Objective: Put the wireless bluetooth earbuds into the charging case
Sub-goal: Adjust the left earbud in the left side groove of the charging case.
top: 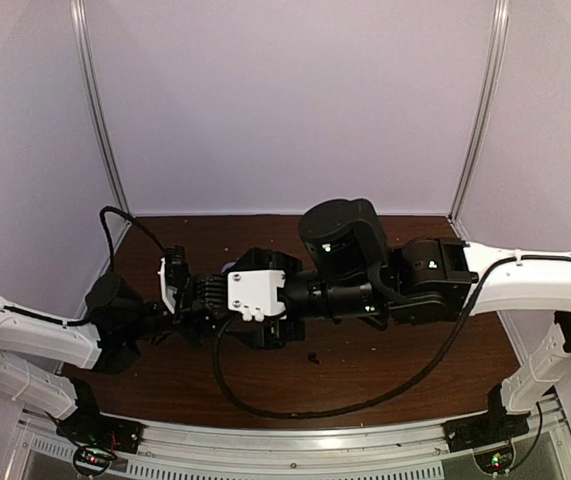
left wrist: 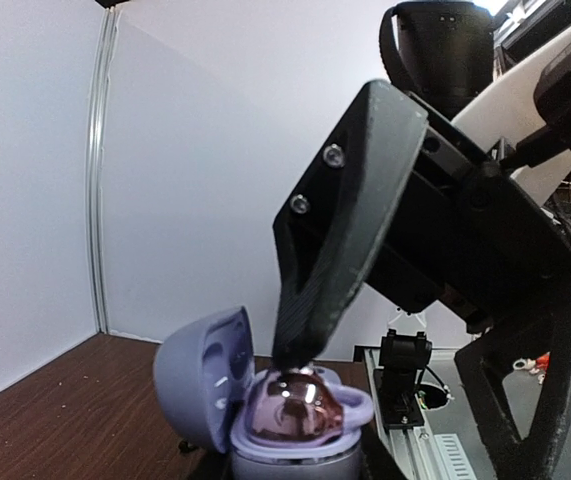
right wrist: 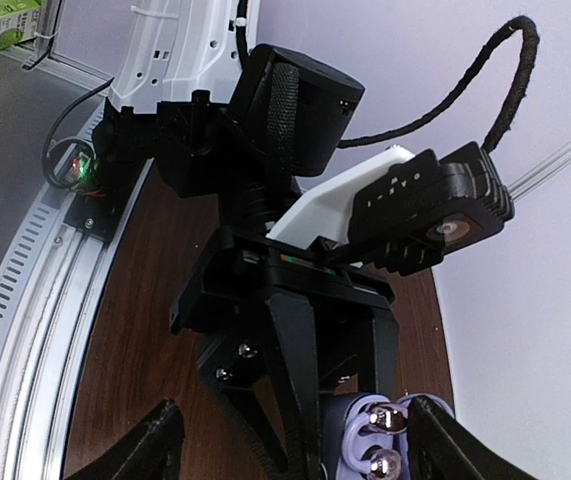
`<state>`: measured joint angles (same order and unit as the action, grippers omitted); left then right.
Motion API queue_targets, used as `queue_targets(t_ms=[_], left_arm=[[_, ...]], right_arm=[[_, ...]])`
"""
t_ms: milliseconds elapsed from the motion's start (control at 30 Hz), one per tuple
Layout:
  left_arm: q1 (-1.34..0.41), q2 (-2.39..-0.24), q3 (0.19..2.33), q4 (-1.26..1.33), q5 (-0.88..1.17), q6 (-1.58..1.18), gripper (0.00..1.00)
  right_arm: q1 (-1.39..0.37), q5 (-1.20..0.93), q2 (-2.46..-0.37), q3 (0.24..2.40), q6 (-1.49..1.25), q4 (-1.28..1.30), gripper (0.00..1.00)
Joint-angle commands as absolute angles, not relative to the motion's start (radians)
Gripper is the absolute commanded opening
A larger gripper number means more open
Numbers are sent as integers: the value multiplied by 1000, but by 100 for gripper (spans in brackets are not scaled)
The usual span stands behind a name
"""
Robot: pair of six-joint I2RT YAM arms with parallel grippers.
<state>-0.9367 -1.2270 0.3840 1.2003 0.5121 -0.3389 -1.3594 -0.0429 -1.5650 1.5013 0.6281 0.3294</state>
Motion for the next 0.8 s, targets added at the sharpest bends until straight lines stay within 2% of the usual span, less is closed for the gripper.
queue_targets(t_ms=[0, 767], left_arm=[[-942, -1233, 414, 1248, 518, -328, 0], [-942, -1244, 413, 1281, 508, -351, 0]], right_arm=[[-1344, -29, -1575, 1523, 611, 325, 76], [-1335, -5, -1591, 1495, 618, 359, 73]])
